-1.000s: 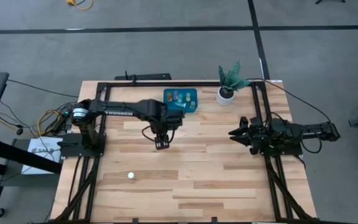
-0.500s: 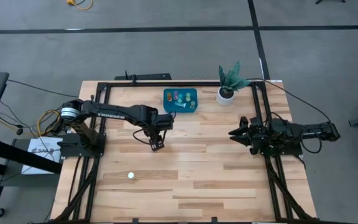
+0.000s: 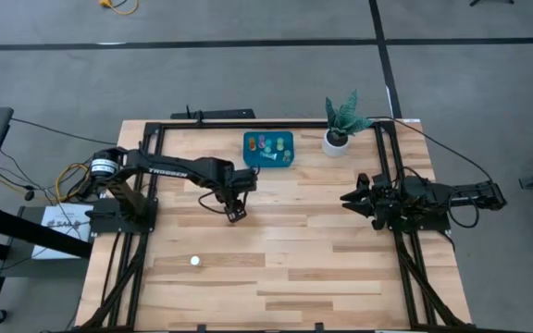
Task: Pick and place pill bottles into a basket
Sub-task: Put the yellow pill bottle into the blue bin
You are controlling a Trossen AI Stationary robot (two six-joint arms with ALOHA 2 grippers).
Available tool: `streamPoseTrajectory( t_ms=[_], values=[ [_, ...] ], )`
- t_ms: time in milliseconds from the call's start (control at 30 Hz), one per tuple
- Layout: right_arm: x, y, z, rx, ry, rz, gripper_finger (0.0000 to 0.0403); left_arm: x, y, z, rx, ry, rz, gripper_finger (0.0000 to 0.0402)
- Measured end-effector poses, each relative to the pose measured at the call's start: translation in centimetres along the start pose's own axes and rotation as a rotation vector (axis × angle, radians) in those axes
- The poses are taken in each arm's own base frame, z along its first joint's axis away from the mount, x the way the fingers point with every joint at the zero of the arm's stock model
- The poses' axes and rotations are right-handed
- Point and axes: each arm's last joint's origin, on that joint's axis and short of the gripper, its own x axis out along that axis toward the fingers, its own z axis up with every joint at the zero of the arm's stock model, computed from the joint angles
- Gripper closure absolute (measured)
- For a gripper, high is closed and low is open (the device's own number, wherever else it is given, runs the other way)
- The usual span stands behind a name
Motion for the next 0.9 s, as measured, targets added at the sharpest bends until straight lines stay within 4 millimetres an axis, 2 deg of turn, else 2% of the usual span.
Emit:
streamPoseTrajectory(
  t_ms=[300, 667, 733, 900],
  values=[
    [0.0, 0.0, 0.0, 0.0, 0.0, 0.0, 0.0285, 1.5, 0.6, -0.3, -0.022, 0.006, -0.057, 0.0205],
    [0.0, 0.0, 0.0, 0.0, 0.0, 0.0, 0.0285, 1.3, 1.1, 0.7, -0.043, -0.064, -0.092, 0.0205],
    [0.0, 0.0, 0.0, 0.0, 0.0, 0.0, 0.0285, 1.3, 1.4, 0.8, -0.079, -0.063, -0.091, 0.0205],
    [0.0, 0.0, 0.0, 0.0, 0.0, 0.0, 0.0285, 1.3, 2.4, 0.9, -0.298, -0.039, -0.074, 0.0205]
  ],
)
